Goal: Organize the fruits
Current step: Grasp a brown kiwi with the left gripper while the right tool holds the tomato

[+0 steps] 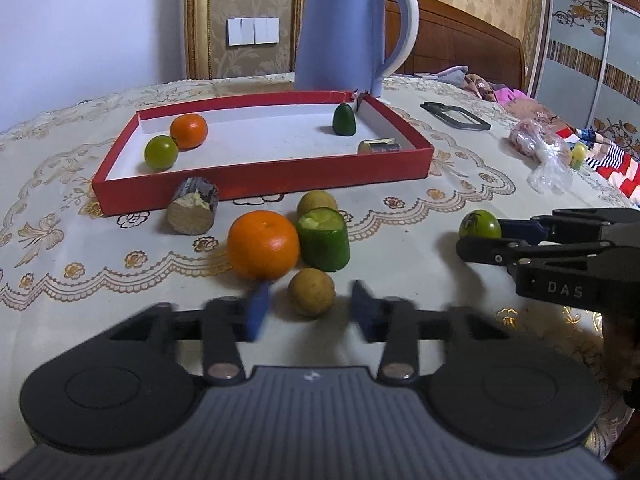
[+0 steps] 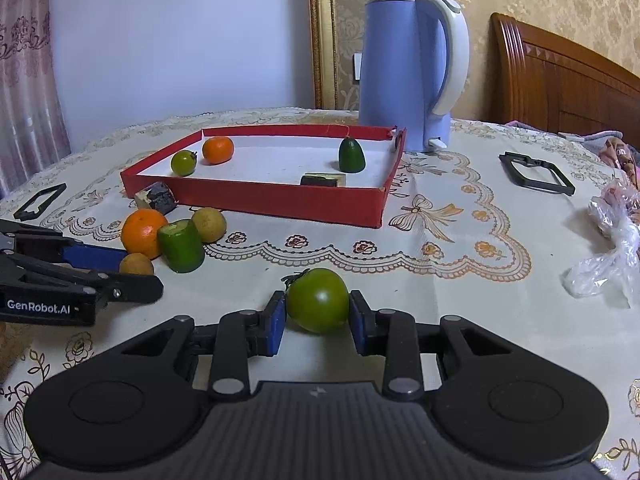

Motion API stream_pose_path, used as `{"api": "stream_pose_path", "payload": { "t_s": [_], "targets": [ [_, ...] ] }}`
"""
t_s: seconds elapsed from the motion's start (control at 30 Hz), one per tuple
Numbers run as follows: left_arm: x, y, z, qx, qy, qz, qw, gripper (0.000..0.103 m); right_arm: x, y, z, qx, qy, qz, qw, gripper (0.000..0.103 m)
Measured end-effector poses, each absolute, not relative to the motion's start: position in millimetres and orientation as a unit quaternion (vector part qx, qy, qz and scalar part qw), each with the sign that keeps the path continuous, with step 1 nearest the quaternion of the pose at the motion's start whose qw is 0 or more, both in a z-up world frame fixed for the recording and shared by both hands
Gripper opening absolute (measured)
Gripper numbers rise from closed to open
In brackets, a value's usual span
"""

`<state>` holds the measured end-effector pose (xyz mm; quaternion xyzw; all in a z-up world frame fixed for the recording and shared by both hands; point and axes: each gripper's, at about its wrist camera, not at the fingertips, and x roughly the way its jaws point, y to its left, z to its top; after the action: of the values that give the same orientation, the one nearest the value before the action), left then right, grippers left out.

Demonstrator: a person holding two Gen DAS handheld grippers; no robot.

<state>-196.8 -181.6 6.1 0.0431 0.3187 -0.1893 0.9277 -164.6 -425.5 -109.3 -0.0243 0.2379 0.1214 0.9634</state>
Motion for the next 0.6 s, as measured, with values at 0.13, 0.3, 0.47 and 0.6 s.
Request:
{"api": "stream_pose_path", "payload": {
  "t_s": [0.13,0.3,0.47,0.6],
  "targets": [
    [-198,-179,7,0.039,0.319,-0.199,0.926,0.023,-165,-425,-110,-0.028,0.238,0.12,0.963,0.033],
    [-202,-177,9,0.036,0.315,-0.207,0.926,0.023,-165,-423,-110,-0.032,0.237,0.117,0.964,0.033],
    [-205,-175,37,0.048,0.272,-0.22,0.935,0.023,-165,-423,-110,-0.033,0.237,0.117,0.964,0.033],
    [-172,-171,63,0.065,0.234,-0.199,0.95,0.023,-165,-425,-110,-0.029,0.237,0.119,0.964,0.033]
  ]
}}
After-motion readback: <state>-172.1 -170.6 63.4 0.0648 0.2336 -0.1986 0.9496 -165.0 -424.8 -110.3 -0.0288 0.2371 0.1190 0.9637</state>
